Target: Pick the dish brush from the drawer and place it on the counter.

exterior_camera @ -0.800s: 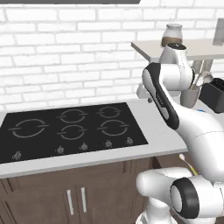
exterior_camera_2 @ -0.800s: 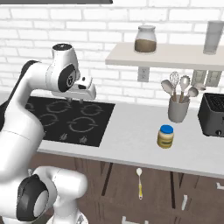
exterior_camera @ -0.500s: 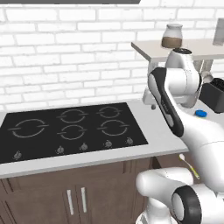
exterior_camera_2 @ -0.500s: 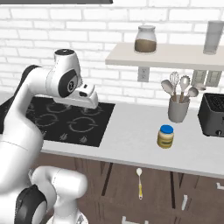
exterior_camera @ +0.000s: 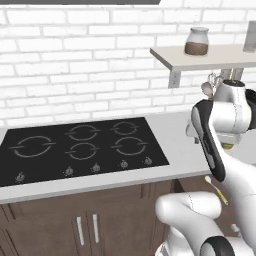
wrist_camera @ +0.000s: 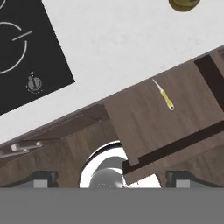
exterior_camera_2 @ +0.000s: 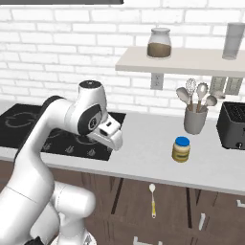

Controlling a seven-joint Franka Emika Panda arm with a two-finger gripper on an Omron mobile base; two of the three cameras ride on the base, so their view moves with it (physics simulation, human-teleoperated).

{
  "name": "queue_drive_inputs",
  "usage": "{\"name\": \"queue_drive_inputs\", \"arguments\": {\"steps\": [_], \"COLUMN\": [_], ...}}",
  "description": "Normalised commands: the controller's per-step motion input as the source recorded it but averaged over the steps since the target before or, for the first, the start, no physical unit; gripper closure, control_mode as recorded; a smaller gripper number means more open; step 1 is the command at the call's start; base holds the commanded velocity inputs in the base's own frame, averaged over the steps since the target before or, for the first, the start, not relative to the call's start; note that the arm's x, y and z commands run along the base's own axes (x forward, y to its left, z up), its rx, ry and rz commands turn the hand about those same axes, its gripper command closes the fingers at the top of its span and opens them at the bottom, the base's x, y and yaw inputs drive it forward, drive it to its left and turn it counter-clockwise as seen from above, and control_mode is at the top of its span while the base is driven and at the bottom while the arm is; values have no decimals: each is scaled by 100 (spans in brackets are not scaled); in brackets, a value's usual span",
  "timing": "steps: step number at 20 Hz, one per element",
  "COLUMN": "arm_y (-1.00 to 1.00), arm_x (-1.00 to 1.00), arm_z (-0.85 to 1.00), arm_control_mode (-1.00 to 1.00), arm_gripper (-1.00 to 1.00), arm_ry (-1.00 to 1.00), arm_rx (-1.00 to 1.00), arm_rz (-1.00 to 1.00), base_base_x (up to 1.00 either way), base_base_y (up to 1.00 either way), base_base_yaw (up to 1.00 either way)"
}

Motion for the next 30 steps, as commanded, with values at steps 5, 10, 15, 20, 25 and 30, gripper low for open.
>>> {"name": "queue_drive_inputs", "arguments": {"steps": [5, 10, 15, 20, 25, 30], "arm_y": [-37, -21, -4, 0, 0, 0], "arm_x": [-7, -13, -3, 0, 0, 0], "arm_z": [-26, -30, -7, 0, 0, 0], "arm_control_mode": [-100, -100, 100, 100, 100, 100], "arm_gripper": [-100, -100, -100, -100, -100, -100], "arm_ry": [0, 0, 0, 0, 0, 0], "arm_rx": [12, 6, 0, 0, 0, 0], "arm_rz": [-7, -1, 0, 0, 0, 0], "base_base_x": [0, 0, -30, -23, -2, -2], "base_base_y": [0, 0, -5, 10, 39, 49], "base_base_yaw": [0, 0, -20, -51, -63, -63]}}
